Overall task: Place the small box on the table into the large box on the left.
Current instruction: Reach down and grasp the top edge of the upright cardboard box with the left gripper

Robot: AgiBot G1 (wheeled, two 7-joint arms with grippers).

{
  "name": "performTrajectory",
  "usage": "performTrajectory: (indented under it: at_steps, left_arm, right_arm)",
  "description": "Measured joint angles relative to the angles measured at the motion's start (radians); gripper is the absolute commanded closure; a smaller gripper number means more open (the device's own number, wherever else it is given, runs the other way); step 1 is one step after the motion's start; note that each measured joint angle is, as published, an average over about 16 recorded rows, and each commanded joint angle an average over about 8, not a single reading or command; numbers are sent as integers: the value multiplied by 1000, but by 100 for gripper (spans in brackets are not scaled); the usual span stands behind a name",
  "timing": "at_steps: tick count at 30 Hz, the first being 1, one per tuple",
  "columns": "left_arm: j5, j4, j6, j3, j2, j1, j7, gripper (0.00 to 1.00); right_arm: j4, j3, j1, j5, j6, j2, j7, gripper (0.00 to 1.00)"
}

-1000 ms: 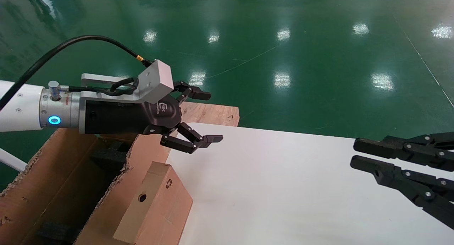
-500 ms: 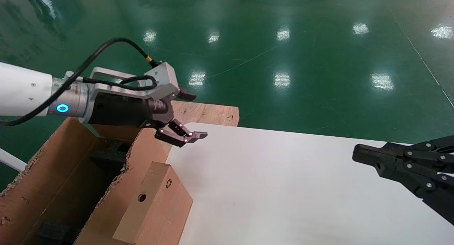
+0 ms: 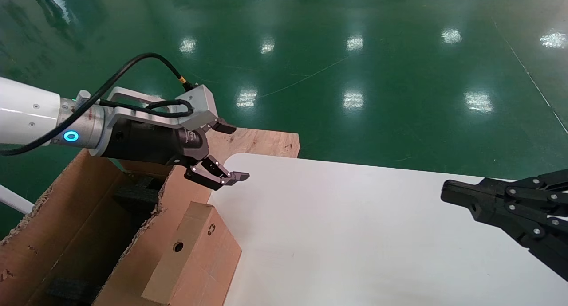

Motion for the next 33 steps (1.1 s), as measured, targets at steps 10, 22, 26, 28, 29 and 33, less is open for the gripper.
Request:
performTrajectory:
  at_steps: [10,22,26,28,29,33]
  left_arm:
    - [175,2,60,91,104,-110,-232,0]
    - [351,-4,160,389,214,-270,-582,0]
    - [348,-2,162,460,221,-295,-635,0]
    - [342,1,160,483,221,-303,-648,0]
    - [339,4,159,492,222,-306,-653,0]
    - [327,15,158,524,227,-315,-665,0]
  right_arm:
    - [0,0,0,0,0,0,0,100]
    - [0,0,0,0,0,0,0,100]
    - [0,0,0,0,0,0,0,100]
    - [0,0,0,0,0,0,0,100]
    - [0,0,0,0,0,0,0,100]
    - [0,0,0,0,0,0,0,100]
